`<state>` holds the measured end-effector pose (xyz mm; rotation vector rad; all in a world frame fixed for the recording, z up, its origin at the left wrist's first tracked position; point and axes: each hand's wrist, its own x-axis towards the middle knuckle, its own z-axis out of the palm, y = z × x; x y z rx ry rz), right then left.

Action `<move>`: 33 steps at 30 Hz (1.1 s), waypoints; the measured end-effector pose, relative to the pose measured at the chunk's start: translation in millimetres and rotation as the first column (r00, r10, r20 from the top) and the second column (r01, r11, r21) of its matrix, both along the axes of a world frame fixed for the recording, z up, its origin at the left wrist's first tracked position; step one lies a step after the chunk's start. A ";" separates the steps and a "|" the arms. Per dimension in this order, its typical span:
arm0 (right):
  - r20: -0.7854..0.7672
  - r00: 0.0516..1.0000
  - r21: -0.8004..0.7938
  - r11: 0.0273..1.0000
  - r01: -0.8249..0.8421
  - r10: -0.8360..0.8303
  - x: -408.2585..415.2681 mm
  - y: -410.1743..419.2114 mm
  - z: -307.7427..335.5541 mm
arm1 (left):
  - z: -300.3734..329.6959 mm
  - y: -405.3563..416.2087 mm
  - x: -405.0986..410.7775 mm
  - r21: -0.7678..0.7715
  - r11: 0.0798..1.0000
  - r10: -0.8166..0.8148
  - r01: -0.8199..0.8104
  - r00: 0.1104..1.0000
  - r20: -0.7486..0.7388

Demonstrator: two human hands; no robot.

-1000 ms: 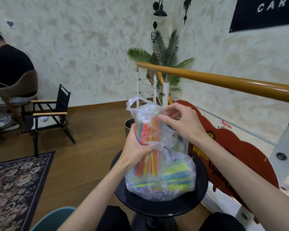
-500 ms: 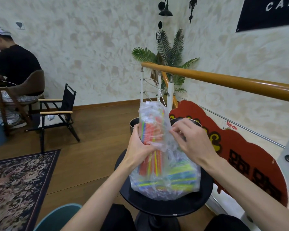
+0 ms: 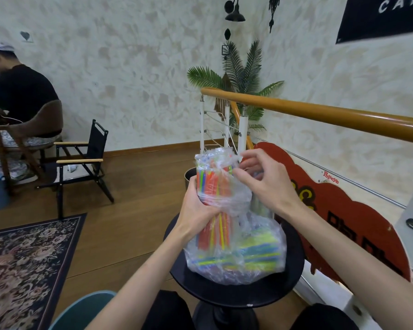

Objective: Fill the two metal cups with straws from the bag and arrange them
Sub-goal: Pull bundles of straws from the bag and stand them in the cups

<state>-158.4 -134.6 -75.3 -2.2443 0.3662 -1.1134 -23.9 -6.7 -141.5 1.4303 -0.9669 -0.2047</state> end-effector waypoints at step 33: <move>-0.193 0.972 -0.075 0.990 0.122 -0.135 -0.4 1.0 -66.4 | 0.5 15.8 12.1 0.250 0.927 -0.293 0.281 0.956 0.015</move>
